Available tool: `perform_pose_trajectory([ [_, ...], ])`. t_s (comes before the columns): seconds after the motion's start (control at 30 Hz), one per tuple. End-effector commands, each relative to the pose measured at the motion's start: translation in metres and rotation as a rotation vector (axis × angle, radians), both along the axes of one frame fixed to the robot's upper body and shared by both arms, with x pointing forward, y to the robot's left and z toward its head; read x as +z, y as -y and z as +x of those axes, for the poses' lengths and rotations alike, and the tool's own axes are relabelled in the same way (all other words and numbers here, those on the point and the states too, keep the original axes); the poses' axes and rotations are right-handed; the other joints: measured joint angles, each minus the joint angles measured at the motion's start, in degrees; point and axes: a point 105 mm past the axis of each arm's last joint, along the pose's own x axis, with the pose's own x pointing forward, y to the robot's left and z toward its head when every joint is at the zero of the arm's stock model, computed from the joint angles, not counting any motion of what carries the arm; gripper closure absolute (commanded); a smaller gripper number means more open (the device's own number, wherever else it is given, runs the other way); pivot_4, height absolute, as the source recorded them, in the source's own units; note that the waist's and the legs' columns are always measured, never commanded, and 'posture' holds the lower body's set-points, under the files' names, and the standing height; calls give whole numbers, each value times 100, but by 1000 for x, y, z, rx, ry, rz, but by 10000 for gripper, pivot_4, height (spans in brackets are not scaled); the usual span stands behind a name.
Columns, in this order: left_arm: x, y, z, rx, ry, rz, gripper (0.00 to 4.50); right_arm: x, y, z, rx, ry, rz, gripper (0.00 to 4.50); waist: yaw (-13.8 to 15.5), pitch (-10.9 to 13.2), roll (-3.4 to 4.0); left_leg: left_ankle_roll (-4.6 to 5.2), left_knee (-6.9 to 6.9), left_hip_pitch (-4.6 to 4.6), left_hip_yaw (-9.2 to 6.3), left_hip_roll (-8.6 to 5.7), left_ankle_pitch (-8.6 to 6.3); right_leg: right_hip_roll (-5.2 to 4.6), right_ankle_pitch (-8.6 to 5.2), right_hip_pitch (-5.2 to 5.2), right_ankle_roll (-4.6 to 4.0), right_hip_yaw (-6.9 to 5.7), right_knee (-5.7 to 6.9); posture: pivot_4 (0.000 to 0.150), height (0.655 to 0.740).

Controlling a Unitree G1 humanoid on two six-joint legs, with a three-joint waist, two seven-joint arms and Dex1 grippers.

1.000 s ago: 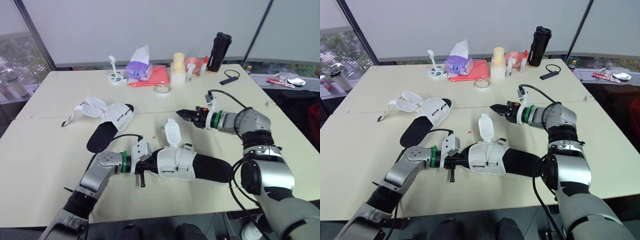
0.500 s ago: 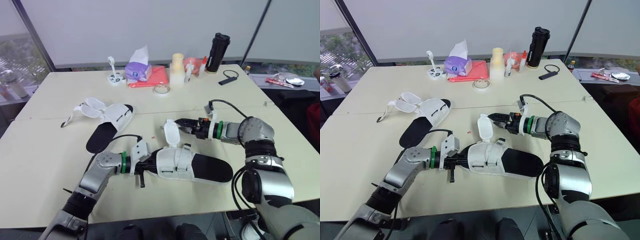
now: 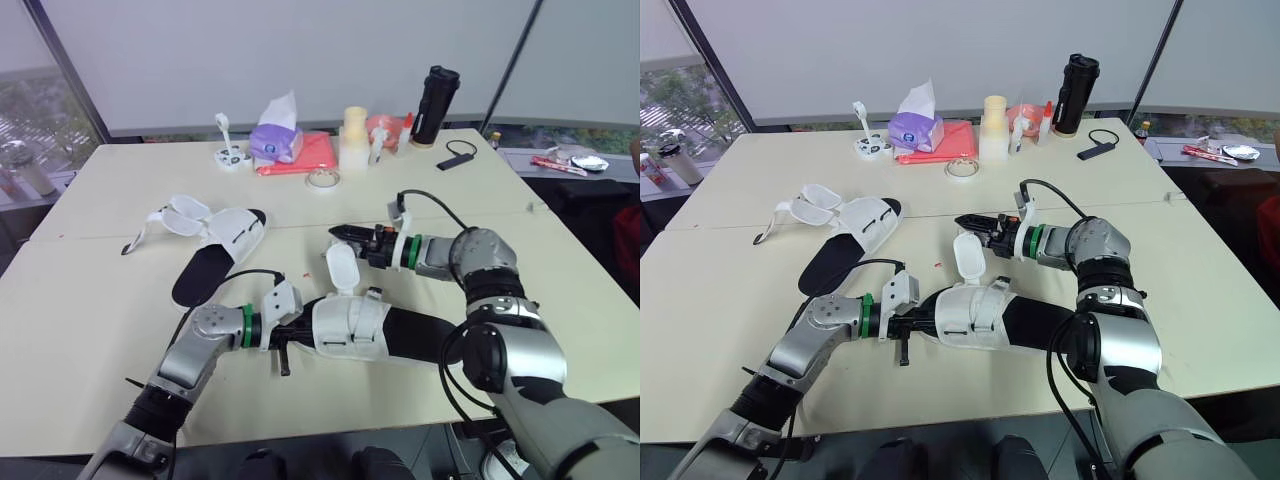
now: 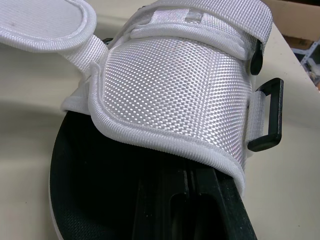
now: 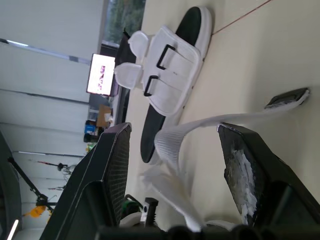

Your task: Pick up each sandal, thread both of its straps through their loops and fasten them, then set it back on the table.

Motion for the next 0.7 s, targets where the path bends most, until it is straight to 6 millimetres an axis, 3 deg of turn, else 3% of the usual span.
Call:
perform_pose_trajectory([
  [0.03, -23, -9, -2, 49, -61, 74, 45000, 13, -10, 4, 22, 55, 6, 24997, -2, 0, 0, 0, 0, 0, 0, 0, 0, 0, 0, 0, 0, 0, 0, 1500, 7394],
  [0.17, -23, -11, -2, 59, -61, 75, 45000, 21, -11, 7, 22, 80, 27, 44356, 1, 0, 0, 0, -1, 0, 0, 0, 0, 0, 0, 0, 0, 0, 0, 1500, 7394],
  [0.3, -24, -12, -3, 61, -65, 76, 45000, 30, -11, 8, 26, 149, 36, 44356, -6, 0, 0, 0, -1, 1, 0, 1, 0, 0, 0, 0, 0, 0, 0, 1500, 7394],
  [0.43, -24, -12, -4, 62, -67, 77, 45000, 59, -10, 0, 58, 423, 51, 44356, -5, 1, 1, 0, -2, 1, 1, 1, 0, 1, 0, -1, 0, 0, 0, 1500, 7394],
  [0.53, -25, -12, -5, 56, -73, 80, 45000, 67, -17, -26, 156, 693, -78, 44356, -1, 1, 2, 0, -2, -2, -1, 1, 0, 1, 0, -4, 0, 0, 0, 1500, 7394],
  [0.63, -26, -12, -6, 45, -81, 88, 45000, 58, -28, -68, 324, 971, -235, 44356, 7, 1, 2, 0, -5, -5, -4, 1, 0, 1, 0, -5, 1, -1, -1, 1500, 7394],
  [0.7, -27, -12, -6, 39, -84, 91, 45000, 41, -30, -90, 430, 1145, -377, 44356, 9, 1, 2, 0, -6, -6, -7, 1, 0, 2, -1, -5, 2, -3, -4, 1500, 7394],
])
